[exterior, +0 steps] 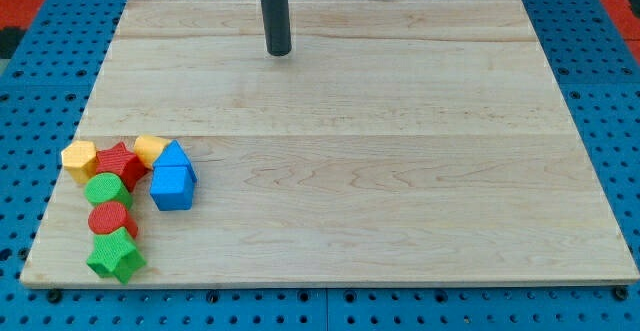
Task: Point your arm at the green star
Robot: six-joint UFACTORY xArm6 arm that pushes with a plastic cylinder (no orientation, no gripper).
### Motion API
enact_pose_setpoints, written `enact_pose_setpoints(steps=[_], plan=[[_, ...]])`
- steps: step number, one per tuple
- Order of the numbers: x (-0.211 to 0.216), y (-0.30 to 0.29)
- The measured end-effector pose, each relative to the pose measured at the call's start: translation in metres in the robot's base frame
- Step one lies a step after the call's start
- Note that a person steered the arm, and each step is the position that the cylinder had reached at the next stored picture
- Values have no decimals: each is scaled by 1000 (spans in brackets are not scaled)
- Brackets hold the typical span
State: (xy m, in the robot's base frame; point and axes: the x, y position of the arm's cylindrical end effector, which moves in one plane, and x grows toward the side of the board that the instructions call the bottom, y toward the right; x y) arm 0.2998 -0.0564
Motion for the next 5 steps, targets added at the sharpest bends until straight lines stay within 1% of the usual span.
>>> enact_pose_setpoints(steps=[2, 3, 4, 5], plan=[[0, 0], [-1, -10], [-7, -117], [42, -226]])
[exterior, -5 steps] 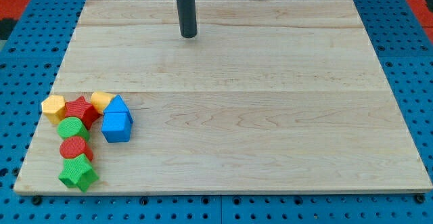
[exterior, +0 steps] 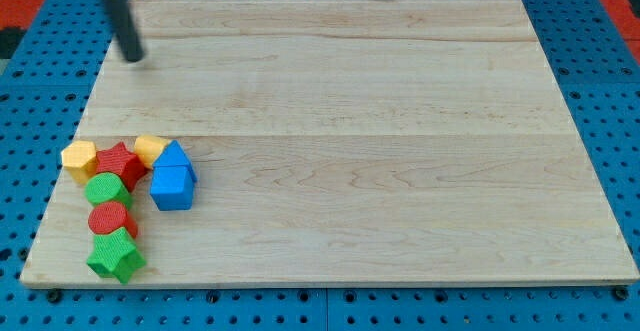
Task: Point your arm at the green star
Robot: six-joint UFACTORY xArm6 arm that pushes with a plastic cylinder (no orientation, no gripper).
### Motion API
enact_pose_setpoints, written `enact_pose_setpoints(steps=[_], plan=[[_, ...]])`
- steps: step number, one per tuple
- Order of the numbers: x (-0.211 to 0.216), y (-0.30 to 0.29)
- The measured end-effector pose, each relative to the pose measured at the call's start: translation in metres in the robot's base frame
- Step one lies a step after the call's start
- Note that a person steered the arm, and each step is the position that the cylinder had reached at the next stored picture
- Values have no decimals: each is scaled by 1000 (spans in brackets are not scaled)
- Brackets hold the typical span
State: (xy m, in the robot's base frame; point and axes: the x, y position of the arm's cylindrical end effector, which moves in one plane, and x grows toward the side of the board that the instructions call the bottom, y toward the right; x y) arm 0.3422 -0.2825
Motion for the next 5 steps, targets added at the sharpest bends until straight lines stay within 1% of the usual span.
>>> enact_pose_setpoints(steps=[1, 4, 5], plan=[[25, -22], [27, -23], [58, -17]])
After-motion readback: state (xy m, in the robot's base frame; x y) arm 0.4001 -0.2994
